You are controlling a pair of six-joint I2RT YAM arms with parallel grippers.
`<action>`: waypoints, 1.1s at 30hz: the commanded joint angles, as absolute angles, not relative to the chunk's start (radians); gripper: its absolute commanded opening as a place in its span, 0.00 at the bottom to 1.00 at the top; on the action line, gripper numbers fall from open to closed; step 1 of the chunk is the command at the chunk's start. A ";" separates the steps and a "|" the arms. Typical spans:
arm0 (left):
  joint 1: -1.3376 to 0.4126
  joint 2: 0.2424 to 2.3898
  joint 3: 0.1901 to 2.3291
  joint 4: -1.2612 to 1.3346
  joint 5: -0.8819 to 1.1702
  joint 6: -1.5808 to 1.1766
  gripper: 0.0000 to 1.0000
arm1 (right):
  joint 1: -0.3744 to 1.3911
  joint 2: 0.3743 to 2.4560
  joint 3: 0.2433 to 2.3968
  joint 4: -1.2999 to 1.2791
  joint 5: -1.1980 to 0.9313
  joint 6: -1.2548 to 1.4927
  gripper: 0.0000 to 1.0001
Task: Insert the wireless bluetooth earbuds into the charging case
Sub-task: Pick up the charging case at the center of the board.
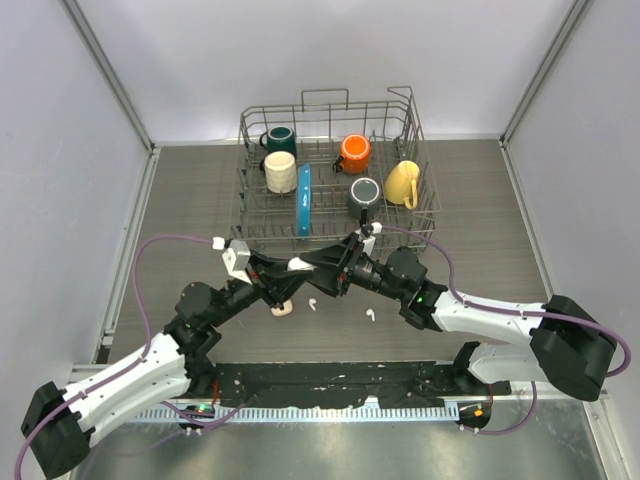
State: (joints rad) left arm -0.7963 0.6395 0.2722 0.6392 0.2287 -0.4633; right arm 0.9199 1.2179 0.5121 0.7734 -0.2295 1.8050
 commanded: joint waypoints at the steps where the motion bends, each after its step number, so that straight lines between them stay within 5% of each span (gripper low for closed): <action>1: -0.799 0.629 0.267 0.704 0.224 -0.469 0.24 | 0.920 1.209 0.522 0.871 -0.212 1.816 0.04; 15: -0.798 0.644 0.270 0.742 0.206 -0.477 0.24 | 0.922 1.243 0.512 0.945 -0.225 1.864 0.03; 22: -0.799 0.653 0.259 0.796 0.199 -0.482 0.00 | 0.923 1.253 0.500 0.985 -0.219 1.882 0.06; 33: -0.799 0.624 0.226 0.834 0.233 -0.450 0.00 | 0.922 1.171 0.491 0.899 -0.180 1.723 0.65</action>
State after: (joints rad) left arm -0.7982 0.6514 0.2401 0.7349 0.2207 -0.4667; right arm 0.9241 1.2499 0.4744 0.9024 -0.2256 1.8473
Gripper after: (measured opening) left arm 0.325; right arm 0.605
